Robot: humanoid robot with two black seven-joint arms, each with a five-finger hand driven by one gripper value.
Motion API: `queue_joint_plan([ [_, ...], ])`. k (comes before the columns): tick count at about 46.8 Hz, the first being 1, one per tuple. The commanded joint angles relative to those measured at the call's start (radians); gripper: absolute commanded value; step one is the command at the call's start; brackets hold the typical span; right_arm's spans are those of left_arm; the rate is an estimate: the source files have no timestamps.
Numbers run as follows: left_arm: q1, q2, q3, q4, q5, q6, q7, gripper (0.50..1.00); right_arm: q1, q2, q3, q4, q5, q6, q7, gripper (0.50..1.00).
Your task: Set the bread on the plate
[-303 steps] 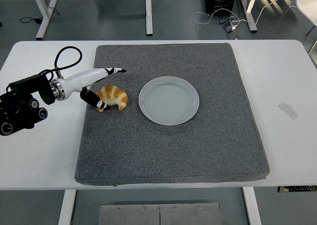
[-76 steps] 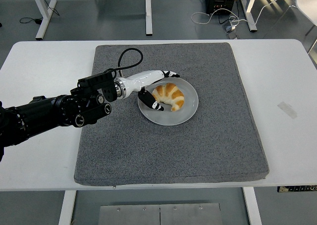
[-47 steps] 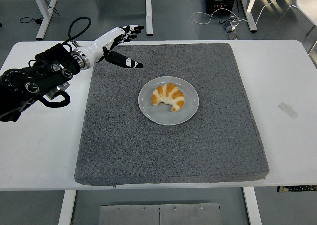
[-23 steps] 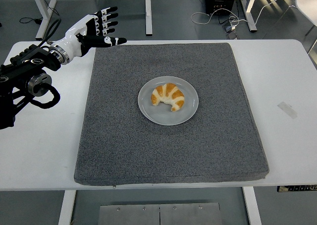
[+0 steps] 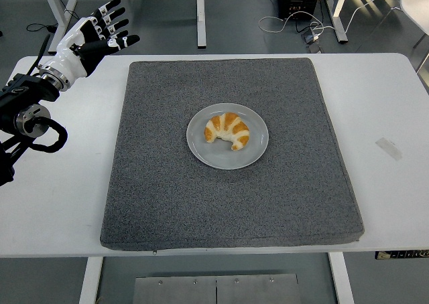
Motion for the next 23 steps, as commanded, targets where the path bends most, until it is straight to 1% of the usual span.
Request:
queue_joint_plan([
  [1,0.005,0.000,-0.016,0.028,-0.051,-0.002,0.004,0.983,0.000,0.000,0.000,0.000,0.000,0.000,0.000,1.000],
  [4,0.005,0.000,-0.023,0.054,-0.099,-0.002,0.014,0.983,0.000,0.000,0.000,0.000,0.000,0.000,0.000,1.000],
  [7,0.006,-0.002,-0.023,0.069,-0.127,-0.016,0.027,0.983,-0.001,0.000,0.000,0.000,0.000,0.000,0.000,1.000],
  [13,0.020,0.000,-0.035,0.074,-0.165,-0.049,0.027,0.983,0.000,0.000,0.000,0.000,0.000,0.000,0.000,1.000],
  [19,0.037,0.001,-0.093,0.074,-0.196,-0.091,0.027,0.983,0.000,0.000,0.000,0.000,0.000,0.000,0.000,1.000],
  [23,0.042,0.001,-0.134,0.075,-0.197,-0.094,0.028,0.983,-0.001,0.000,0.000,0.000,0.000,0.000,0.000,1.000],
])
